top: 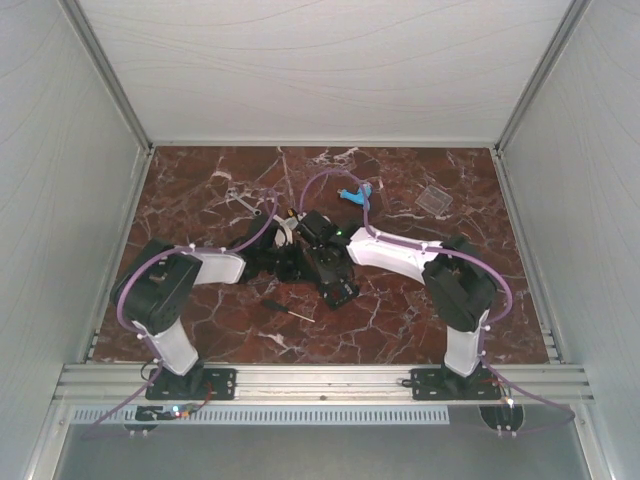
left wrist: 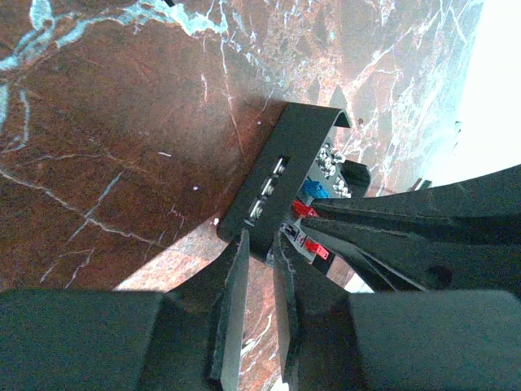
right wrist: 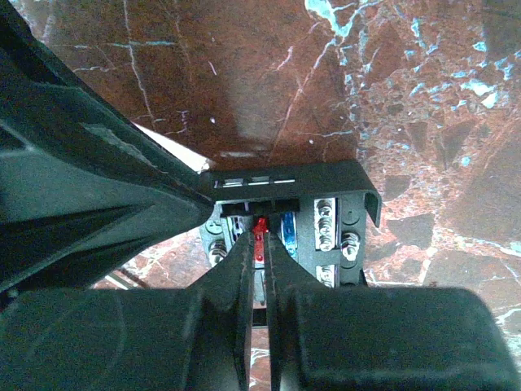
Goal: Snap on the fuse box
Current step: Install the fuse at the fuse box base.
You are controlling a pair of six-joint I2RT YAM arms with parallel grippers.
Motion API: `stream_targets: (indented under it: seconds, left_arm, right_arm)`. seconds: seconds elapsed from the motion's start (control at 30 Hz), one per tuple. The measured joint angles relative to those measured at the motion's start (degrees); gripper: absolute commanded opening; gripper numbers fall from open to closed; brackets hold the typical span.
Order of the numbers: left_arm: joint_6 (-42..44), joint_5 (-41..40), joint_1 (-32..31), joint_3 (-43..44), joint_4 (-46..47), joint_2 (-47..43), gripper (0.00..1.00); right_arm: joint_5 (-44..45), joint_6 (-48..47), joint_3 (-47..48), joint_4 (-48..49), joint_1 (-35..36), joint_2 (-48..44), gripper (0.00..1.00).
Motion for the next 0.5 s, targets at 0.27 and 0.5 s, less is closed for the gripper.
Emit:
stream_targets:
  seconds: [0.27,0.5]
  left_arm:
    - [0.02,0.37,-0.17,0.11,0.02,0.2,0.17]
    - [0.02,0.63,-0.22,0.15,-0.09,0.39,0.18]
  right_arm:
    - [3.87,-0.74,2.56,-2.91,1.6,2.16,0.19]
    - [6.05,-1.77,2.64,-4.63,1.46,2.16,0.2]
